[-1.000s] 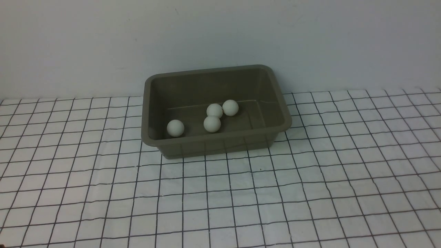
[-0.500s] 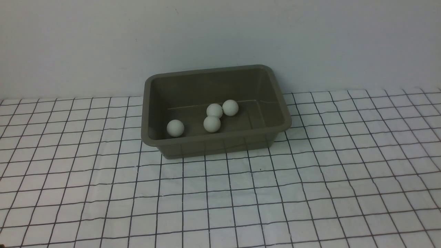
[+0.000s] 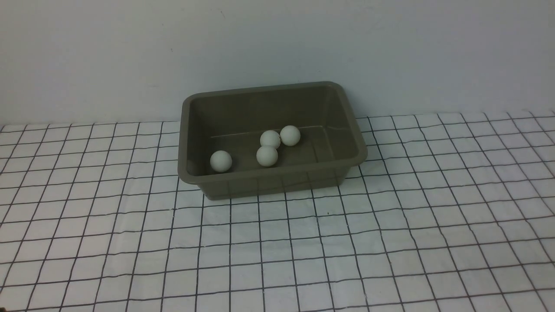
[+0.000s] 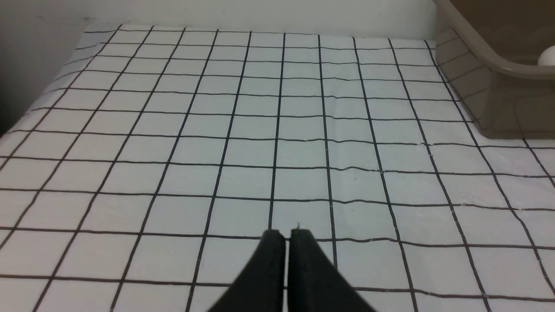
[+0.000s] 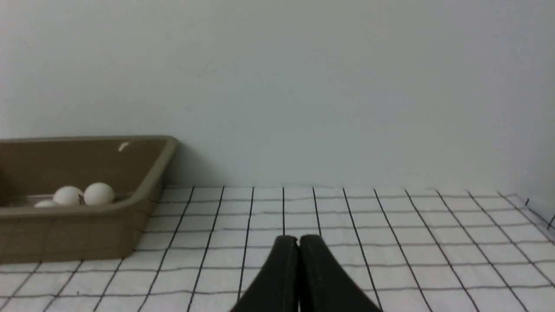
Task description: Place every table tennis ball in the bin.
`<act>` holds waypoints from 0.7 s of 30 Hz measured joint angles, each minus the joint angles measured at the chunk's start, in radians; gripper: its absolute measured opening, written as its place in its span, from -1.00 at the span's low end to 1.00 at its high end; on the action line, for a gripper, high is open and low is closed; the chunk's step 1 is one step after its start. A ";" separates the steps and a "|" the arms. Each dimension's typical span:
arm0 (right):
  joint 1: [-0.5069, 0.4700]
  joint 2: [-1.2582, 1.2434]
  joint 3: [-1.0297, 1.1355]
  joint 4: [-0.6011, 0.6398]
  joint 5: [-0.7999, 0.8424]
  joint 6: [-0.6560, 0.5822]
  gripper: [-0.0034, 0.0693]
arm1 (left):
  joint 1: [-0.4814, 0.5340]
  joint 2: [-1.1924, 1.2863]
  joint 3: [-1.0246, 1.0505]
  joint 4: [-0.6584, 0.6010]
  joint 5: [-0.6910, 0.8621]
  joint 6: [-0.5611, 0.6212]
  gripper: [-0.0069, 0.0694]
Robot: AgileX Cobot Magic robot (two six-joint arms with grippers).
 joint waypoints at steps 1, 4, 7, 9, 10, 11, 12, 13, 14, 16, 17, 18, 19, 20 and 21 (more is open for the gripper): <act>-0.009 0.000 0.024 0.000 -0.024 0.007 -0.95 | 0.000 0.000 0.000 0.000 0.000 0.000 -0.83; -0.018 0.000 0.079 0.000 -0.067 0.020 -0.95 | 0.000 0.000 0.000 0.000 0.000 0.000 -0.83; -0.028 0.000 0.121 0.000 -0.111 0.034 -0.95 | 0.000 0.000 0.000 0.000 0.000 0.000 -0.83; -0.041 0.000 0.128 0.000 -0.126 0.040 -0.95 | 0.000 0.000 0.000 0.000 0.000 0.000 -0.83; -0.049 0.000 0.128 0.000 -0.128 0.042 -0.95 | 0.000 0.000 0.000 0.000 0.000 0.000 -0.83; -0.052 0.000 0.128 0.000 -0.128 0.042 -0.95 | 0.000 0.000 0.000 0.000 0.000 0.000 -0.83; -0.071 0.000 0.128 0.001 -0.127 0.042 -0.95 | 0.000 0.000 0.000 0.000 0.000 0.000 -0.83; -0.078 0.000 0.128 0.001 -0.127 0.042 -0.95 | 0.000 0.000 0.000 0.000 0.000 0.000 -0.83; -0.085 0.000 0.128 0.002 -0.125 0.042 -0.95 | 0.000 0.000 0.000 0.000 0.000 0.000 -0.83; -0.102 0.000 0.128 0.004 -0.115 0.042 -0.95 | 0.000 0.000 0.000 0.000 0.000 0.000 -0.83; -0.111 0.000 0.128 0.010 -0.106 0.042 -0.95 | 0.000 0.000 0.000 0.000 0.000 0.000 -0.83; -0.117 0.000 0.128 0.018 -0.096 0.042 -0.95 | 0.000 0.000 0.000 0.000 0.000 0.000 -0.83; -0.121 0.000 0.128 0.024 -0.087 0.042 -0.95 | 0.000 0.000 0.000 0.000 0.000 0.000 -0.83; -0.121 0.000 0.128 0.027 -0.085 0.042 -0.95 | 0.000 0.000 0.000 0.000 0.000 0.000 -0.83; -0.124 0.000 0.128 0.040 -0.067 0.042 -0.95 | 0.000 0.000 0.000 0.000 0.000 0.000 -0.83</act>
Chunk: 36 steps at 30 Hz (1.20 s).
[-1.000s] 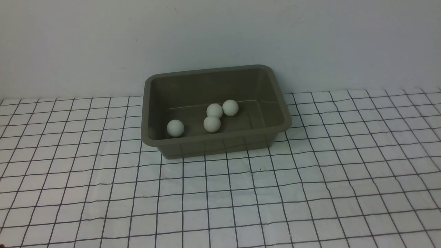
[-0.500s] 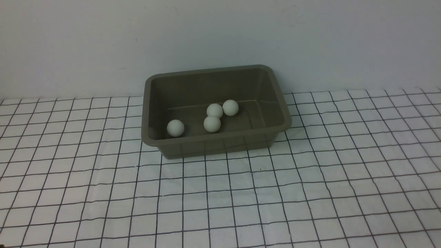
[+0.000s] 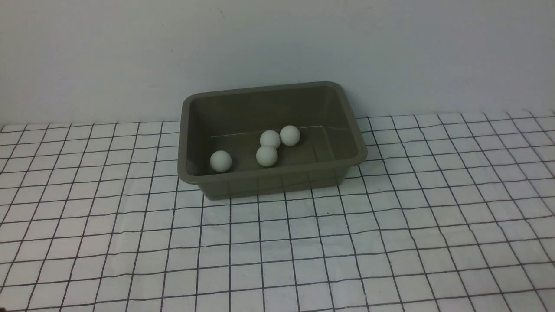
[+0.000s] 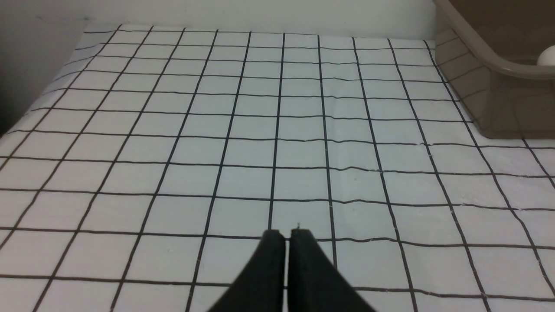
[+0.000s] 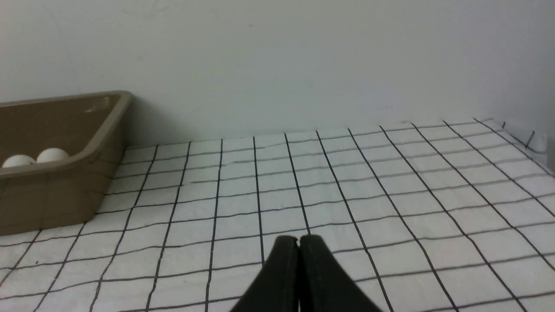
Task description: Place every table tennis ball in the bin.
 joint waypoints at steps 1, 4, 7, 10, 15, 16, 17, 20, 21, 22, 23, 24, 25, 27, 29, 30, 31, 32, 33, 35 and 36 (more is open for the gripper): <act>0.000 0.000 0.000 0.004 0.009 0.000 -0.95 | 0.000 0.000 0.000 0.000 0.000 0.000 -0.83; -0.004 0.000 0.000 0.043 0.060 0.000 -0.95 | 0.000 0.000 0.000 0.000 0.000 0.000 -0.83; -0.005 0.000 0.000 0.061 0.072 0.000 -0.95 | 0.000 0.000 0.000 0.000 0.000 0.000 -0.83; -0.005 0.000 -0.002 0.070 0.085 0.000 -0.95 | 0.000 0.000 0.000 0.000 0.000 0.000 -0.83; -0.005 0.000 -0.003 0.073 0.083 0.000 -0.95 | 0.000 0.000 0.000 0.000 0.000 0.000 -0.83; -0.005 0.000 -0.003 0.076 0.076 0.000 -0.95 | 0.000 0.000 0.000 0.000 0.000 0.000 -0.83; -0.005 0.000 -0.003 0.077 0.074 0.000 -0.95 | 0.000 0.000 0.000 0.000 0.000 0.000 -0.83; -0.005 0.000 0.000 0.115 0.015 -0.036 -0.95 | 0.000 0.000 0.000 0.000 0.000 0.000 -0.83; -0.005 0.000 0.000 0.132 -0.004 -0.061 -0.95 | 0.000 0.000 0.000 0.000 0.000 0.000 -0.83; -0.005 0.000 0.000 0.179 -0.024 -0.110 -0.95 | 0.000 0.000 0.000 0.000 0.000 0.000 -0.83; -0.005 0.000 0.000 0.179 -0.026 -0.117 -0.95 | 0.000 0.000 0.000 0.000 0.000 0.000 -0.83; -0.005 0.000 0.000 0.206 -0.029 -0.143 -0.95 | 0.000 0.000 0.000 0.000 0.000 0.000 -0.83; -0.005 0.000 0.000 0.229 -0.031 -0.178 -0.95 | 0.000 0.000 0.000 0.000 0.000 0.000 -0.83; -0.005 0.000 0.000 0.260 -0.032 -0.217 -0.95 | 0.000 0.000 0.000 0.000 0.000 0.000 -0.83; -0.005 0.000 0.000 0.286 -0.031 -0.253 -0.95 | 0.000 0.000 0.000 0.000 0.000 0.000 -0.83; -0.005 0.000 0.000 0.297 -0.025 -0.271 -0.95 | 0.000 0.000 0.000 0.000 0.000 0.000 -0.83; -0.005 0.000 0.000 0.308 -0.015 -0.286 -0.95 | 0.000 0.000 0.000 0.000 0.000 0.000 -0.83; -0.005 0.000 0.000 0.324 0.000 -0.303 -0.95 | 0.000 0.000 0.000 0.000 0.000 0.000 -0.83; -0.005 0.000 0.000 0.341 0.017 -0.321 -0.95 | 0.000 0.000 0.000 0.000 0.000 0.000 -0.83; -0.005 0.000 0.000 0.362 0.043 -0.336 -0.95 | 0.000 0.000 0.000 0.000 0.000 0.000 -0.83; -0.005 0.001 0.000 0.366 0.048 -0.342 -0.95 | 0.000 0.000 0.000 0.000 0.000 0.000 -0.83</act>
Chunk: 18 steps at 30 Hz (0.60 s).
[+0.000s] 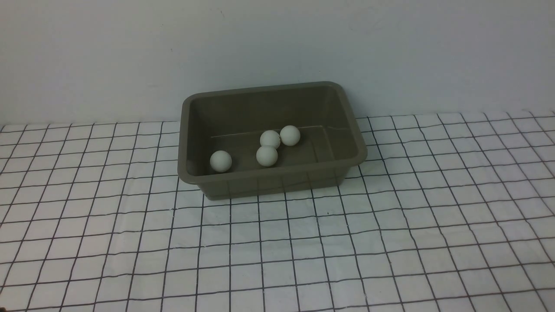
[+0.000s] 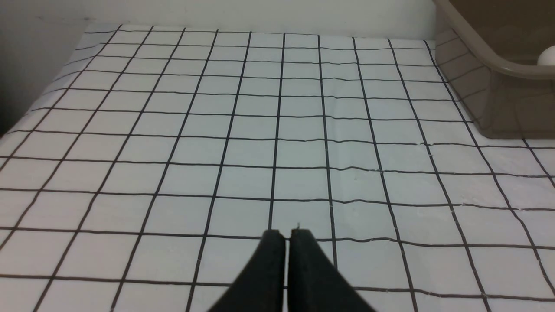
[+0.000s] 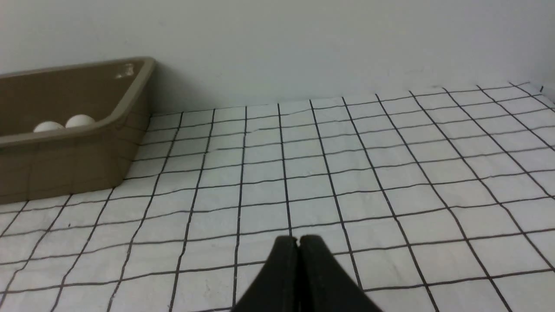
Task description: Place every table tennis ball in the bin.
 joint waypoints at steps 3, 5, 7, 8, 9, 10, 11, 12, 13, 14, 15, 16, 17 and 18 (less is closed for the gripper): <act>0.000 0.000 -0.002 0.007 0.011 -0.013 -0.95 | 0.000 0.000 0.000 0.000 0.000 0.000 -0.83; 0.000 0.000 -0.002 0.007 0.011 -0.014 -0.95 | 0.000 0.000 0.000 0.000 0.000 0.000 -0.83; 0.000 0.000 -0.002 0.007 0.011 -0.014 -0.95 | 0.000 0.000 0.000 0.000 0.000 0.000 -0.83; 0.000 0.000 -0.002 0.008 0.011 -0.014 -0.95 | 0.000 0.000 0.000 0.000 0.000 0.000 -0.83; 0.000 0.000 -0.002 0.008 0.011 -0.014 -0.95 | 0.000 0.000 0.000 0.000 0.000 0.000 -0.83; 0.000 0.000 -0.002 0.009 0.012 -0.014 -0.95 | 0.000 0.000 0.000 0.000 0.000 0.000 -0.83; 0.000 0.000 -0.002 0.009 0.012 -0.014 -0.95 | 0.000 0.000 0.000 0.000 0.000 0.000 -0.83; 0.000 0.000 -0.002 0.009 0.012 -0.014 -0.95 | 0.000 0.000 0.000 0.000 0.000 0.000 -0.83; 0.000 0.000 -0.002 0.009 0.012 -0.014 -0.95 | 0.000 0.000 0.000 0.000 0.000 0.000 -0.83; 0.000 0.000 -0.002 0.009 0.012 -0.014 -0.95 | 0.000 0.000 0.000 0.000 0.000 0.000 -0.83; 0.000 0.000 -0.002 0.010 0.013 -0.014 -0.95 | 0.000 0.000 0.000 0.000 0.000 0.000 -0.83; 0.000 0.000 -0.002 0.010 0.014 -0.014 -0.95 | 0.000 0.000 0.000 0.000 0.000 0.000 -0.83; 0.000 0.000 -0.002 0.010 0.014 -0.014 -0.95 | 0.000 0.000 0.000 0.000 0.000 0.000 -0.83; 0.000 0.000 -0.002 0.010 0.016 -0.014 -0.95 | 0.000 0.000 0.000 0.000 0.000 0.000 -0.83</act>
